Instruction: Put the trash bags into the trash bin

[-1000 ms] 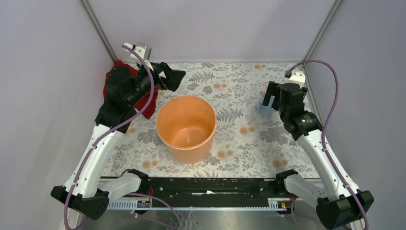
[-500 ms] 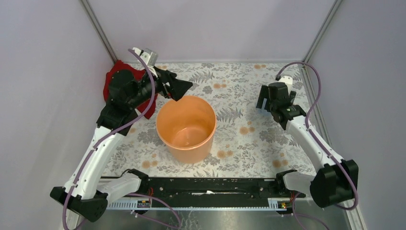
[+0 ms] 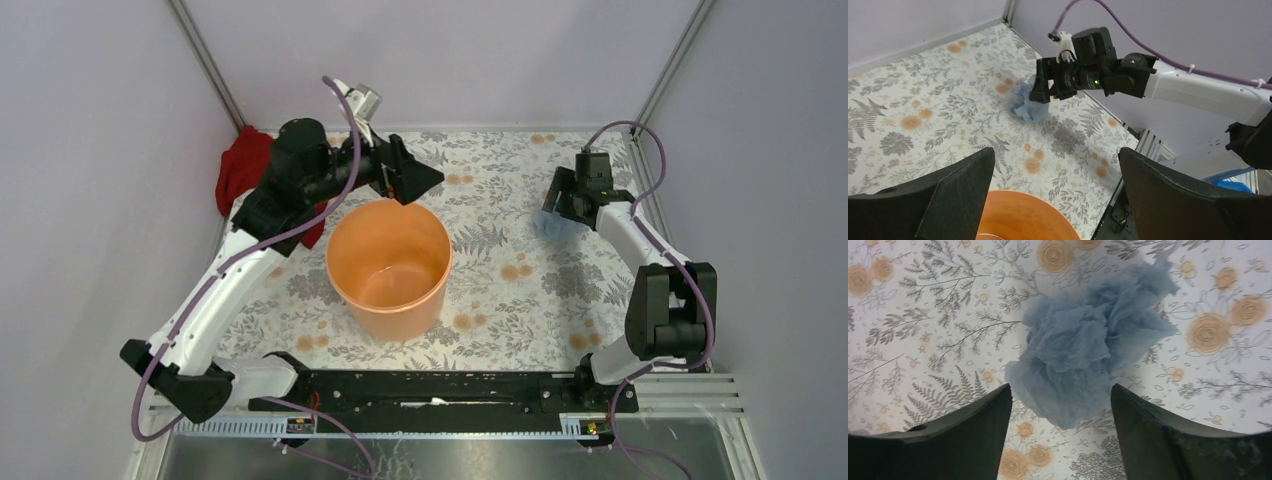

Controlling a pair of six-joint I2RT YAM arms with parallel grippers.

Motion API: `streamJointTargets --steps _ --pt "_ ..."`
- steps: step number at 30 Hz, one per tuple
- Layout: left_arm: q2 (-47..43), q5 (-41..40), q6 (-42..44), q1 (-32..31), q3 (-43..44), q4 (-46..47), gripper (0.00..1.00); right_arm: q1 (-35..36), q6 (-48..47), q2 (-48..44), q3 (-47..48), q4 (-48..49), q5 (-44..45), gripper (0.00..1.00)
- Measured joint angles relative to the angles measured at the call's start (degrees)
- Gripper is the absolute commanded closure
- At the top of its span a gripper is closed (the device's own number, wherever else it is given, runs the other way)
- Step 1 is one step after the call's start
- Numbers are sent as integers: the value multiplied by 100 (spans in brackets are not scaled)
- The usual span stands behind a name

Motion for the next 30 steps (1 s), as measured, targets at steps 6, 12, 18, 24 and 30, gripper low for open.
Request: streamJointTargets --steps 6,12,18,24,30 --pt "485 -409 103 -616 227 -313 1 11 -94 227 46 -90 -468 0" --pt "647 -931 179 -1351 358 -675 1 730 -179 92 48 -721 549 0" --pt "581 -1362 271 -1528 525 -791 1 1751 -177 -671 -7 -1191 634 0" --pt "310 -1659 260 -1528 511 -846 1 2280 282 -1156 -796 -503 -997 0" --pt "-35 -1805 155 -1528 424 -879 1 3086 1165 -474 -1209 426 -1923 0"
